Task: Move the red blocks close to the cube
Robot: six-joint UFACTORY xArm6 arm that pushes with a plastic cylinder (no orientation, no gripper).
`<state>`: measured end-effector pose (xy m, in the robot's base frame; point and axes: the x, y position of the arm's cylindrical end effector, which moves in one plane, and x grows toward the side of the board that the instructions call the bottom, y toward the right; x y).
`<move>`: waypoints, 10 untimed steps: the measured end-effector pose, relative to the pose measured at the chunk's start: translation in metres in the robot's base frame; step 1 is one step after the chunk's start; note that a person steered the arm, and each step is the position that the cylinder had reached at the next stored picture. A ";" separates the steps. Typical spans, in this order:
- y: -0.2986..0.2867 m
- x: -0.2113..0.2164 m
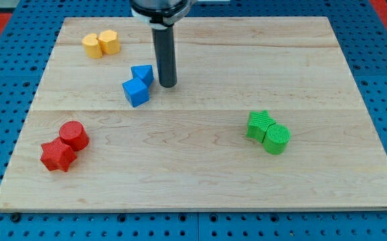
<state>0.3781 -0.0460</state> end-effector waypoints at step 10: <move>-0.037 0.238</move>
<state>0.6160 -0.0833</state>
